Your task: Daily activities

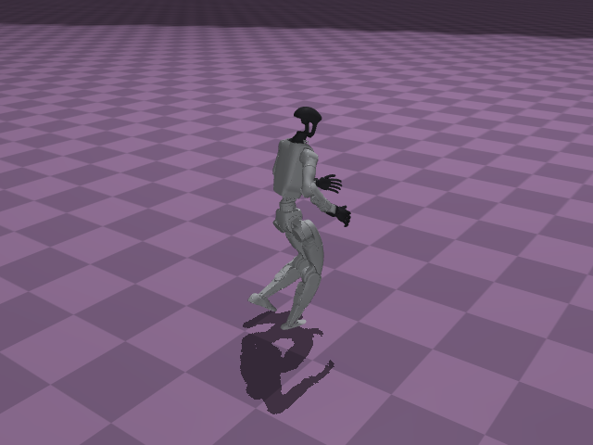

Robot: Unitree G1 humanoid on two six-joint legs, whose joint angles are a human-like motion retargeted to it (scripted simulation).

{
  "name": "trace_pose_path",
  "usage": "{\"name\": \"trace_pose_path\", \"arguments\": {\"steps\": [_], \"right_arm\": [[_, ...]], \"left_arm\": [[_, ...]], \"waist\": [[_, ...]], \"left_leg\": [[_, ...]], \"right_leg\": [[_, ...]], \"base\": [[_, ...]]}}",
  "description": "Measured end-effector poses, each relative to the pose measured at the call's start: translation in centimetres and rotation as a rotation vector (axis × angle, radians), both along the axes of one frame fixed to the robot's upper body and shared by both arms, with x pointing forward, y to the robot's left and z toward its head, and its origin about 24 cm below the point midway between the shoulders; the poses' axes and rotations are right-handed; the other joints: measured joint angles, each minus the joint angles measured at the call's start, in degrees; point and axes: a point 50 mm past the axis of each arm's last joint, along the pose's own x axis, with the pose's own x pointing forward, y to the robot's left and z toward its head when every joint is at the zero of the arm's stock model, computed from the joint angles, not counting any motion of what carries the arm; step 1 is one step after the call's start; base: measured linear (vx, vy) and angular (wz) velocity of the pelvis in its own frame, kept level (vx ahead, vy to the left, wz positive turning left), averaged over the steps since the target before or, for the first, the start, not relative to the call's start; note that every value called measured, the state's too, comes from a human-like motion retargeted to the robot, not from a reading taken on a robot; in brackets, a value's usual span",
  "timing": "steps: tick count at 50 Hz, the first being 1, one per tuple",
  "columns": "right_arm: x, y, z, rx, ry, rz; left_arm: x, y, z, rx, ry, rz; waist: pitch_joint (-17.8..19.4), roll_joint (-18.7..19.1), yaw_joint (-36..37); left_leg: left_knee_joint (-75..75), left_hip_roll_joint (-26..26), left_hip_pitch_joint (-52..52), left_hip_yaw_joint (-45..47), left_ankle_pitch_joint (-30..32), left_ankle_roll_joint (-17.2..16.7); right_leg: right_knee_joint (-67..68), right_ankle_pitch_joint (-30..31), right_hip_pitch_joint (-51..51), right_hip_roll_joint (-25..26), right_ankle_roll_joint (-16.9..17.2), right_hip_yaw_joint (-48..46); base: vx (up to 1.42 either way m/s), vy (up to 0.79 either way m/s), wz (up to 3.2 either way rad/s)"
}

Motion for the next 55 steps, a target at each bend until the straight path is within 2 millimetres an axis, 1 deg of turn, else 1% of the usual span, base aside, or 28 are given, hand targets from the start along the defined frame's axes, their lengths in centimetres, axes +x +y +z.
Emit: {"name": "trace_pose_path", "arguments": {"steps": [2,4,6,8,10,13,15,17,18,20,22,24,25,26,28,29,30,31,33,35,37,38,40,42,45,48,50,55], "right_arm": [[2.7,1.4,2.3,0.059,-0.168,-0.036],[4.9,3.0,5.4,0.148,-0.337,-0.050],[6.3,4.6,9.3,0.258,-0.517,-0.035],[6.8,6.1,13.7,0.367,-0.698,0.014],[6.4,7.1,17.8,0.450,-0.862,0.083],[5.1,7.9,22.1,0.501,-1.041,0.184],[4.1,8.3,24.2,0.491,-1.123,0.246],[3.3,8.4,24.9,0.454,-1.163,0.292],[3.0,8.5,25.1,0.430,-1.171,0.313],[2.8,8.6,25.0,0.366,-1.164,0.344],[3.4,8.4,24.0,0.299,-1.103,0.346],[4.5,8.0,21.9,0.228,-0.989,0.338],[5.1,7.7,20.5,0.194,-0.917,0.334],[5.7,7.4,18.9,0.164,-0.828,0.332],[6.6,6.7,15.3,0.108,-0.645,0.327],[6.9,6.4,13.5,0.087,-0.557,0.328],[7.1,6.1,11.8,0.067,-0.471,0.331],[7.1,5.9,10.5,0.050,-0.401,0.338],[6.9,5.7,8.2,0.022,-0.285,0.351],[6.7,5.4,6.6,0.003,-0.209,0.357],[6.4,5.5,5.9,-0.004,-0.182,0.359],[6.6,5.5,6.1,-0.011,-0.196,0.359],[6.6,5.8,6.4,-0.011,-0.222,0.364],[6.8,6.2,7.5,-0.016,-0.278,0.373],[7.0,6.7,8.7,-0.023,-0.347,0.389],[7.0,7.0,9.2,-0.027,-0.382,0.400],[6.9,7.2,9.1,-0.022,-0.384,0.402],[7.0,7.0,9.0,0.027,-0.374,0.376]], "left_arm": [[-0.9,3.2,-5.7,0.101,0.239,0.141],[-4.1,6.6,-11.8,0.214,0.523,0.259],[-9.2,9.8,-16.7,0.315,0.820,0.332],[-15.4,12.5,-19.9,0.384,1.102,0.364],[-21.7,14.4,-21.2,0.404,1.344,0.380],[-28.9,15.6,-21.3,0.381,1.587,0.409],[-31.5,15.8,-21.0,0.356,1.669,0.421],[-32.3,15.7,-21.0,0.349,1.687,0.427],[-32.0,15.5,-21.0,0.348,1.671,0.428],[-29.3,15.2,-21.3,0.355,1.581,0.429],[-24.1,14.8,-21.2,0.363,1.391,0.450],[-17.1,13.6,-19.6,0.333,1.116,0.468],[-13.4,12.7,-18.0,0.301,0.957,0.471],[-9.8,11.5,-15.7,0.257,0.783,0.459],[-3.8,8.4,-9.9,0.146,0.439,0.403],[-1.7,6.6,-6.5,0.082,0.275,0.358],[-0.1,4.9,-2.9,0.015,0.114,0.305],[0.8,3.2,0.6,-0.049,-0.032,0.250],[1.1,0.5,6.8,-0.169,-0.288,0.142],[0.2,-1.3,11.4,-0.263,-0.476,0.050],[-0.9,-2.2,13.6,-0.317,-0.575,-0.012],[-1.4,-2.5,14.5,-0.333,-0.614,-0.033],[-2.1,-2.8,14.9,-0.346,-0.637,-0.057],[-2.5,-2.8,15.0,-0.338,-0.646,-0.068],[-2.8,-2.7,14.6,-0.304,-0.636,-0.078],[-3.1,-2.6,14.2,-0.278,-0.625,-0.084],[-3.3,-2.7,14.0,-0.269,-0.620,-0.087],[-3.6,-3.0,14.6,-0.326,-0.638,-0.097]], "waist": [[1.0,0.0,1.0],[1.4,0.3,2.0],[1.1,0.2,3.0],[0.2,-0.1,3.9],[-1.3,-0.6,4.4],[-3.2,-0.8,4.5],[-4.2,-2.6,3.9],[-4.5,-3.5,2.6],[-4.5,-4.2,1.9],[-4.6,-6.1,0.4],[-4.5,-7.5,-1.5],[-4.0,-7.8,-3.1],[-3.7,-7.7,-3.8],[-3.3,-7.4,-4.4],[-2.7,-6.8,-5.4],[-2.5,-6.4,-5.6],[-2.3,-5.9,-5.8],[-2.2,-5.6,-5.9],[-2.1,-5.0,-5.9],[-2.1,-4.7,-5.9],[-2.2,-4.7,-5.8],[-1.9,-4.5,-5.7],[-1.7,-4.5,-5.7],[-1.2,-4.4,-5.7],[-0.8,-4.3,-5.7],[-0.6,-4.5,-5.5],[-0.5,-4.7,-5.3],[-1.1,-4.8,-4.2]], "left_leg": [[-1.2,1.7,-3.0,1.0,-2.0,2.7],[-5.1,2.8,-5.5,1.9,-3.7,4.6],[-11.8,2.8,-7.4,2.9,-4.2,5.6],[-20.4,1.4,-8.3,3.7,-3.9,5.7],[-28.9,-0.6,-7.9,4.7,-3.0,5.4],[-33.6,-2.3,-6.1,6.5,-2.4,5.7],[-36.4,-4.9,-3.6,8.6,-2.2,6.9],[-34.9,-6.4,-2.5,9.4,-3.7,8.3],[-34.5,-7.4,-1.9,9.9,-4.4,9.1],[-35.1,-10.1,-0.7,11.2,-4.9,10.6],[-36.2,-12.6,0.1,11.4,-4.5,11.5],[-37.5,-13.9,1.0,10.6,-4.1,11.4],[-38.4,-14.3,1.6,10.0,-3.7,11.2],[-39.3,-14.4,2.3,9.1,-3.3,10.7],[-41.2,-14.4,3.7,7.3,-2.3,9.4],[-42.0,-14.2,4.4,6.4,-2.0,8.7],[-42.7,-14.0,5.1,5.6,-1.7,8.0],[-43.1,-13.8,5.8,4.9,-1.7,7.6],[-43.7,-13.3,7.1,3.9,-2.0,6.9],[-43.8,-12.8,8.4,3.4,-2.8,6.4],[-42.6,-12.6,9.0,3.5,-3.9,5.9],[-43.8,-12.2,10.1,3.5,-3.7,5.6],[-42.8,-11.8,10.7,3.9,-4.4,5.1],[-44.6,-11.3,12.4,4.2,-3.9,4.5],[-45.6,-10.7,13.9,4.6,-3.8,3.9],[-46.1,-10.5,14.9,5.0,-3.9,3.7],[-45.2,-10.5,15.3,5.3,-4.5,3.7],[-48.0,-10.9,16.9,5.3,-4.2,3.7]], "right_leg": [[-2.4,-0.7,3.4,0.2,0.0,0.8],[-3.7,-1.6,6.1,0.2,0.1,1.6],[-5.3,-2.0,8.6,-0.6,0.4,2.3],[-7.1,-2.2,10.7,-1.8,0.9,2.9],[-8.4,-2.5,12.1,-3.2,1.6,3.2],[-5.5,-4.5,12.3,-4.9,2.4,2.6],[0.2,-6.3,10.8,-8.3,3.4,1.7],[9.0,-5.4,8.5,-10.2,4.9,1.8],[14.4,-4.0,6.9,-11.7,5.8,1.7],[25.2,-1.3,2.6,-16.3,6.5,1.1],[31.5,-0.9,-1.8,-19.1,6.4,1.8],[32.6,-2.1,-4.9,-20.0,5.3,2.3],[31.7,-3.0,-6.2,-19.9,4.7,2.6],[29.1,-3.9,-6.9,-19.3,4.3,3.0],[22.9,-4.6,-7.6,-17.6,3.7,3.9],[19.5,-4.3,-7.5,-16.6,3.6,4.3],[16.1,-3.8,-7.1,-15.5,3.5,4.7],[13.6,-3.1,-6.4,-14.8,3.4,4.9],[9.7,-2.1,-4.7,-13.9,3.0,4.9],[7.6,-2.5,-2.7,-13.5,2.4,4.2],[7.7,-3.7,-1.6,-13.6,2.1,3.7],[6.2,-3.6,-0.3,-13.4,2.1,3.4],[6.7,-4.4,0.5,-13.4,2.2,3.1],[4.6,-4.0,2.1,-13.0,2.4,2.9],[3.4,-3.8,3.6,-12.8,2.6,2.7],[3.4,-4.0,4.3,-12.8,2.8,2.5],[4.5,-4.6,4.5,-13.0,3.0,2.4],[3.9,-4.9,5.1,-13.7,3.3,1.7]], "base": [[0.38,-0.02,-0.16],[0.39,0.00,-0.30],[0.39,0.03,-0.39],[0.39,0.06,-0.37],[0.38,0.08,-0.25],[0.35,0.10,-0.18],[0.33,0.11,-0.08],[0.28,0.11,0.09],[0.26,0.10,0.13],[0.24,0.09,0.20],[0.23,0.06,0.41],[0.23,0.03,0.53],[0.22,0.00,0.61],[0.22,-0.02,0.64],[0.21,-0.04,0.63],[0.20,-0.06,0.54],[0.19,-0.07,0.44],[0.18,-0.08,0.37],[0.17,-0.09,0.25],[0.14,-0.10,0.13],[0.12,-0.10,0.01],[0.12,-0.09,-0.05],[0.10,-0.08,-0.09],[0.09,-0.07,-0.13],[0.07,-0.05,-0.13],[0.03,-0.02,-0.07],[0.00,0.00,0.00],[0.00,0.00,0.00]]}}
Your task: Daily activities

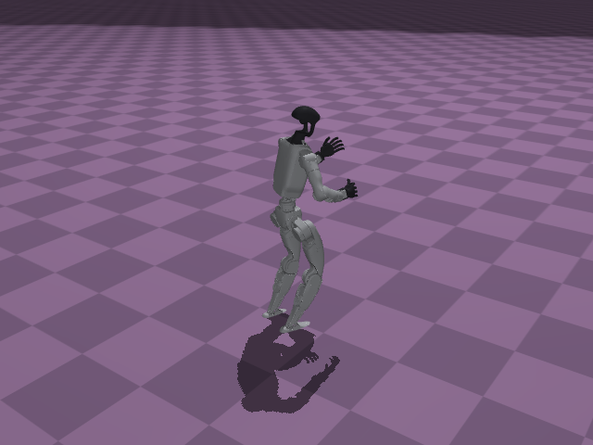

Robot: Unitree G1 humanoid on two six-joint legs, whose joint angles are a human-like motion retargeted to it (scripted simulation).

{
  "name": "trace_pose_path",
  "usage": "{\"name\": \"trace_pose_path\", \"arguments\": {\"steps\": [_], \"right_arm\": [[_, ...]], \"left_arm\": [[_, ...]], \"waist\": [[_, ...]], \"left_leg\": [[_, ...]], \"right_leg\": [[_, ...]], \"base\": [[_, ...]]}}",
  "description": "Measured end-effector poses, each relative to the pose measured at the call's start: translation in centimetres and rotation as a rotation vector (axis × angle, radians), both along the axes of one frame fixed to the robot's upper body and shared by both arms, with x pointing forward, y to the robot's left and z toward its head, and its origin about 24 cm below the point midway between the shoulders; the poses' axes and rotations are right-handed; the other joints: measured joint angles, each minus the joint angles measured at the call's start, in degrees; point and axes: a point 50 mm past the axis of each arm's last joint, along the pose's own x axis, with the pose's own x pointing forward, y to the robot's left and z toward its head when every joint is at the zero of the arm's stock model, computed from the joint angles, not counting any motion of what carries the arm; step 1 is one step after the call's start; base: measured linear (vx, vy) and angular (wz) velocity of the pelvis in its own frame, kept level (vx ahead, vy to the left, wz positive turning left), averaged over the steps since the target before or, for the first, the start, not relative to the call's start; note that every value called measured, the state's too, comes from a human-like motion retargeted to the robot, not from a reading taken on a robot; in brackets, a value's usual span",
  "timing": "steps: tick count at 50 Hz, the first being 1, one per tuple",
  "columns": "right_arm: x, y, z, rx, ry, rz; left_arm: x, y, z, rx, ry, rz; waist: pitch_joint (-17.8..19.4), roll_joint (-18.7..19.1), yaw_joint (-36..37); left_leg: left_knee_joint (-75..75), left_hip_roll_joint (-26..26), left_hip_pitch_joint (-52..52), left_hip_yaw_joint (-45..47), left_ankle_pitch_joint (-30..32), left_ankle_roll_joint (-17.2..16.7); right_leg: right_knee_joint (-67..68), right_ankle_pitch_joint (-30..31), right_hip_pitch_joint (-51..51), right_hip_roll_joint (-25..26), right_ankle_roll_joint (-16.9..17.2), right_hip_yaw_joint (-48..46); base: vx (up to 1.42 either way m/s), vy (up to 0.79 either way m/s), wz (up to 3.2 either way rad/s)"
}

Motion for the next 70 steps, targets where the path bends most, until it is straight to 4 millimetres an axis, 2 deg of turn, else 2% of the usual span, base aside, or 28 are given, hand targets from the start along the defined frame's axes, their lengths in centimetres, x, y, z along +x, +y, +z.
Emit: {"name": "trace_pose_path", "arguments": {"steps": [4,7,10,13,15,17,19,21,23,25,28,32,35,38,40,42,45,48,51,53,55,58,60,62,65,67,68,70], "right_arm": [[-0.2,0.2,-0.5,0.111,0.042,-0.028],[-0.2,1.1,0.4,0.231,0.036,-0.015],[-0.4,2.5,2.5,0.363,-0.014,0.043],[-0.9,3.7,5.6,0.479,-0.106,0.125],[-1.5,4.2,7.9,0.542,-0.192,0.184],[-2.4,4.5,10.4,0.600,-0.291,0.236],[-3.5,4.4,12.8,0.655,-0.402,0.280],[-4.8,4.1,14.8,0.702,-0.511,0.318],[-6.2,3.7,16.7,0.731,-0.621,0.347],[-7.3,3.4,17.8,0.741,-0.707,0.372],[-8.6,3.1,18.8,0.723,-0.803,0.384],[-9.5,3.1,19.5,0.692,-0.890,0.383],[-9.9,3.3,20.0,0.665,-0.935,0.391],[-9.2,4.1,19.6,0.612,-0.901,0.401],[-8.2,4.8,18.6,0.545,-0.833,0.399],[-6.6,5.6,16.8,0.451,-0.718,0.389],[-3.6,6.2,12.1,0.269,-0.461,0.362],[-0.8,5.3,5.1,0.073,-0.131,0.300],[0.2,2.5,-2.7,-0.110,0.198,0.196],[-0.4,0.2,-7.7,-0.211,0.401,0.114],[-1.8,-2.1,-12.1,-0.298,0.586,0.034],[-4.9,-5.0,-17.3,-0.391,0.843,-0.083],[-7.4,-6.5,-19.7,-0.435,0.990,-0.151],[-8.9,-7.5,-21.4,-0.460,1.098,-0.218],[-10.9,-8.1,-22.7,-0.510,1.205,-0.260],[-12.7,-7.1,-23.9,-0.539,1.267,-0.242],[-12.1,-7.2,-23.7,-0.564,1.253,-0.233],[-12.9,-5.8,-24.3,-0.601,1.271,-0.164]], "left_arm": [[0.1,0.1,-0.4,-0.078,0.033,-0.011],[1.2,0.8,-2.9,-0.091,0.159,0.027],[2.5,2.2,-8.3,-0.026,0.395,0.109],[2.4,4.6,-16.5,0.130,0.733,0.224],[0.8,6.6,-22.4,0.261,0.988,0.292],[-2.2,8.7,-27.9,0.403,1.252,0.339],[-6.3,10.7,-32.3,0.541,1.511,0.357],[-11.3,12.3,-35.2,0.648,1.749,0.352],[-15.4,13.7,-36.7,0.733,1.928,0.333],[-19.0,14.5,-37.3,0.779,2.064,0.316],[-21.9,15.3,-37.3,0.822,2.170,0.292],[-23.2,15.6,-37.3,0.851,2.219,0.278],[-22.4,15.3,-37.5,0.878,2.204,0.263],[-20.0,14.2,-37.7,0.913,2.133,0.231],[-17.7,13.5,-37.6,0.945,2.056,0.211],[-14.4,12.6,-37.2,0.977,1.936,0.194],[-8.2,10.9,-35.1,1.003,1.677,0.187],[-1.1,8.2,-30.4,0.966,1.319,0.179],[4.3,4.6,-23.3,0.862,0.947,0.135],[6.1,2.1,-18.5,0.772,0.736,0.079],[6.9,-0.1,-14.6,0.698,0.579,0.007],[6.9,-2.6,-12.1,0.642,0.488,-0.134],[6.6,-3.8,-12.6,0.643,0.507,-0.224],[6.4,-4.8,-14.6,0.693,0.588,-0.328],[4.8,-4.8,-20.2,0.831,0.808,-0.429],[1.9,-4.6,-25.9,0.977,1.003,-0.501],[1.4,-3.5,-27.4,1.056,1.071,-0.498],[-2.4,-2.4,-32.0,1.211,1.253,-0.541]], "waist": [[-0.2,0.0,1.1],[-0.5,0.2,2.1],[-0.7,0.3,2.9],[-0.9,0.4,3.6],[-1.2,0.6,3.8],[-1.5,0.9,3.9],[-1.6,1.3,4.0],[-1.5,1.7,3.9],[-1.5,2.3,4.0],[-1.2,2.8,4.2],[-1.1,3.7,4.6],[-1.3,4.3,5.1],[-1.9,3.8,5.1],[-2.6,2.9,4.6],[-3.2,2.3,4.2],[-3.8,1.6,3.8],[-4.7,0.9,3.4],[-5.5,0.4,3.3],[-6.0,0.4,3.8],[-6.4,0.5,4.2],[-6.8,0.8,4.7],[-7.6,1.6,5.1],[-7.6,2.2,5.0],[-8.8,3.0,5.3],[-8.7,3.8,4.6],[-8.4,4.2,4.4],[-8.7,4.4,4.2],[-8.8,4.6,3.5]], "left_leg": [[0.4,-0.2,0.2,-0.1,-0.5,-0.2],[-0.1,-0.1,0.4,-0.2,-0.3,-0.3],[-0.8,0.3,0.7,-0.3,0.0,-0.2],[-0.7,0.7,0.7,-0.4,0.0,0.4],[0.0,1.1,0.4,-0.4,-0.3,0.8],[1.4,1.6,0.0,-0.4,-0.7,1.1],[3.2,2.3,-0.5,-0.5,-1.3,1.5],[5.8,3.0,-1.1,-0.5,-2.2,1.6],[7.3,3.9,-1.6,-0.8,-2.6,1.6],[9.9,4.7,-2.0,-0.9,-3.3,1.3],[11.9,5.7,-2.6,-1.2,-3.5,1.0],[13.2,6.1,-3.1,-1.3,-3.6,1.0],[11.9,5.4,-3.0,-1.1,-3.0,1.4],[10.5,4.4,-2.7,-0.8,-2.5,1.8],[9.2,3.8,-2.4,-0.5,-2.0,1.9],[7.9,3.2,-2.2,-0.4,-1.5,1.8],[5.5,2.5,-1.8,-0.3,-0.7,1.3],[2.7,2.0,-1.1,-0.6,0.2,0.5],[-0.2,1.6,-0.1,-1.0,1.3,-0.3],[-2.0,1.4,0.7,-1.3,2.0,-0.6],[-4.0,1.2,1.5,-1.5,2.9,-0.9],[-6.4,1.2,2.4,-1.7,4.0,-1.3],[-6.3,1.3,2.7,-1.7,3.9,-1.5],[-11.3,1.5,4.1,-1.9,6.0,-1.7],[-10.4,1.7,4.4,-1.7,5.5,-1.8],[-10.5,2.3,5.9,-1.1,6.3,-1.9],[-11.0,2.3,5.7,-1.3,5.9,-2.0],[-11.6,2.7,6.2,-0.7,7.3,-2.0]], "right_leg": [[0.6,-0.6,0.2,-0.4,0.1,-0.4],[-0.3,-0.3,0.6,-0.3,0.4,-0.5],[-1.8,0.5,1.0,0.1,0.7,-0.5],[-3.0,1.2,1.4,0.8,0.9,-0.2],[-3.4,1.6,1.5,1.3,1.0,0.1],[-3.7,1.8,1.6,1.8,1.0,0.2],[-4.1,2.0,2.0,2.6,1.0,0.2],[-3.6,1.7,2.4,3.2,1.0,0.2],[-5.0,2.1,3.1,4.1,1.0,0.1],[-4.4,1.7,3.5,4.8,0.9,-0.1],[-5.7,2.0,4.4,5.8,0.6,-0.2],[-5.7,1.7,4.5,6.3,0.3,0.0],[-5.6,1.7,3.9,5.7,0.3,0.4],[-4.3,1.3,2.9,4.8,0.3,1.0],[-3.5,1.2,2.2,4.3,0.3,1.3],[-3.0,1.2,1.6,3.8,0.3,1.7],[-2.7,1.4,0.8,3.2,0.6,1.9],[-3.7,1.9,0.8,2.8,1.0,1.9],[-5.3,2.5,1.4,2.4,1.6,1.6],[-6.7,3.1,2.1,2.2,2.0,1.3],[-8.4,3.8,2.9,2.1,2.4,1.1],[-11.0,5.1,3.9,2.1,2.9,0.7],[-11.1,5.2,4.3,2.0,3.3,0.5],[-15.8,7.5,5.6,2.3,3.7,0.3],[-15.5,7.5,6.1,2.5,4.1,0.2],[-16.6,9.1,7.9,3.0,4.3,0.7],[-17.4,8.8,7.8,3.0,4.3,0.5],[-19.2,10.9,8.6,3.4,4.3,0.9]], "base": [[0.01,0.00,0.00],[0.06,0.01,-0.04],[0.07,0.01,-0.11],[0.07,0.02,-0.17],[0.05,0.02,-0.18],[0.04,0.02,-0.18],[0.01,0.01,-0.09],[0.00,0.00,0.00],[0.00,0.00,0.00],[0.00,0.00,0.00],[0.00,0.00,0.00],[0.00,0.00,0.00],[0.00,0.00,0.00],[0.00,0.00,0.00],[0.00,0.00,0.00],[0.00,0.00,0.00],[0.00,0.00,0.00],[0.00,0.00,0.00],[0.00,0.00,0.00],[0.00,0.00,0.00],[0.00,0.00,0.00],[0.00,0.00,0.00],[0.00,0.00,0.00],[0.00,0.00,0.00],[-0.02,0.00,-0.07],[-0.05,0.00,-0.25],[0.02,0.01,-0.18],[-0.01,0.02,-0.21]]}}
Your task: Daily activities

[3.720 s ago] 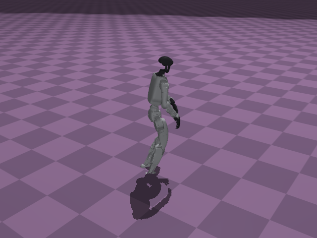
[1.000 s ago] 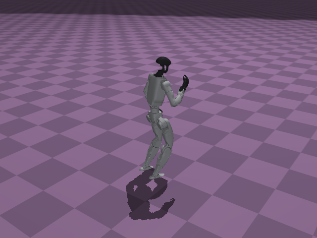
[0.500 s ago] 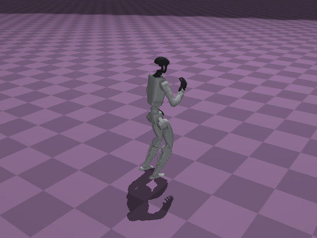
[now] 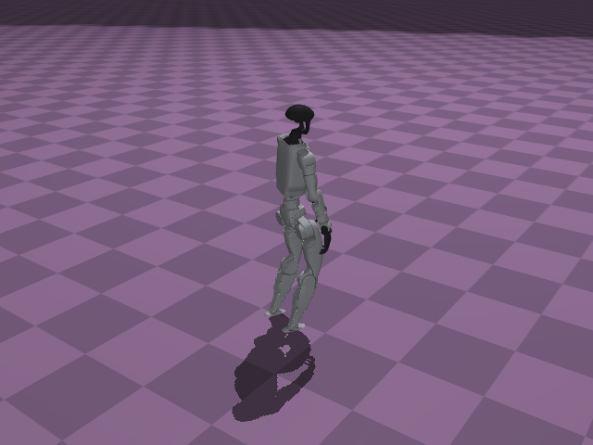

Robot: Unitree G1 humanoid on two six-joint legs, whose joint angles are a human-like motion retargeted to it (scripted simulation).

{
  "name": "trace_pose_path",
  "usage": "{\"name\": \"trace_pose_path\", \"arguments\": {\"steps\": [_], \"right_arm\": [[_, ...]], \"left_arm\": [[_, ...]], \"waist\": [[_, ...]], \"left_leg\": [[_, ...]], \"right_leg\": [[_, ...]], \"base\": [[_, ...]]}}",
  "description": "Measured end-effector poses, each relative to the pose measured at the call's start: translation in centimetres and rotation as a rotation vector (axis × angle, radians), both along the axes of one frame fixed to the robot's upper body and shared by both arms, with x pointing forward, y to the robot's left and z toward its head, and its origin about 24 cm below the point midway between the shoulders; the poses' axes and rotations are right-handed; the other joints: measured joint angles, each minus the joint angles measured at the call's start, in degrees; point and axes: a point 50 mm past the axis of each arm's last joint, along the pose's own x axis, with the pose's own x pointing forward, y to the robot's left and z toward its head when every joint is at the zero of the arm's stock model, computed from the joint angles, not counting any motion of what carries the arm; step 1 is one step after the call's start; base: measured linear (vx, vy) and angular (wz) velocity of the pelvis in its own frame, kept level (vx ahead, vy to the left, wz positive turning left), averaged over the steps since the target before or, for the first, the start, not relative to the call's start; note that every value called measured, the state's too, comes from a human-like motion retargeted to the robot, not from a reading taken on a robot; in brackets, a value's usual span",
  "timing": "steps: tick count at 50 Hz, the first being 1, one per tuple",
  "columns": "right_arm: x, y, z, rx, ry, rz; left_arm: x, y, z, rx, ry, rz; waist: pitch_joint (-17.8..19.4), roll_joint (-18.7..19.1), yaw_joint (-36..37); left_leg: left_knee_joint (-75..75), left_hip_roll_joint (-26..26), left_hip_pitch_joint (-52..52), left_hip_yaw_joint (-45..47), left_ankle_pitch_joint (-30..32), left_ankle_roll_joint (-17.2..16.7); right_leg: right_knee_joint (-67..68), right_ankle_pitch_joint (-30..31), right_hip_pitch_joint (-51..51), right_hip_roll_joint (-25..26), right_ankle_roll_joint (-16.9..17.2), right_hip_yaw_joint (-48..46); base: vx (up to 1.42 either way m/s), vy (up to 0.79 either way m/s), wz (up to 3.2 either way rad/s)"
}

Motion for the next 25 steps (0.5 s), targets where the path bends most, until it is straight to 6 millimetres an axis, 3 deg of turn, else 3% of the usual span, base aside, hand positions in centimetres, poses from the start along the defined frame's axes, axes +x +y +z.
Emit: {"name": "trace_pose_path", "arguments": {"steps": [5,10,17,22,25], "right_arm": [[3.4,2.6,1.2,0.069,-0.101,0.173],[7.1,6.1,4.1,0.228,-0.296,0.283],[12.1,9.1,13.0,0.527,-0.681,0.300],[13.3,9.8,19.6,0.701,-0.925,0.272],[13.3,9.7,22.0,0.752,-1.017,0.255]], "left_arm": [[-5.4,5.4,-4.3,0.274,0.234,0.038],[-8.9,9.0,-5.5,0.340,0.317,0.250],[-8.6,11.8,-5.1,0.323,0.225,0.552],[-7.7,12.4,-4.5,0.296,0.152,0.665],[-7.0,12.2,-4.2,0.274,0.116,0.682]], "waist": [[-0.2,-0.2,-0.3],[0.1,-0.7,-0.4],[1.6,-1.4,-0.6],[2.8,-1.6,-0.7],[3.4,-1.6,-0.6]], "left_leg": [[-0.7,0.5,-0.9,0.4,-1.1,0.2],[-0.5,1.1,-1.2,1.2,-1.7,0.4],[0.0,1.3,-1.1,1.6,-2.5,0.5],[0.3,1.1,-0.7,1.4,-2.4,0.6],[0.6,1.0,-0.5,1.2,-2.3,0.6]], "right_leg": [[-1.9,0.0,-0.7,0.6,0.0,0.5],[-2.6,0.7,-1.0,1.3,-0.1,1.7],[-2.2,0.2,-0.9,1.6,-0.4,2.5],[-2.2,-0.2,-0.5,1.4,-0.6,2.3],[-2.2,-0.2,-0.1,1.3,-0.7,2.1]], "base": [[0.04,0.03,-0.12],[0.00,0.00,0.00],[0.00,0.00,0.00],[0.00,0.00,0.00],[0.00,0.00,0.00]]}}
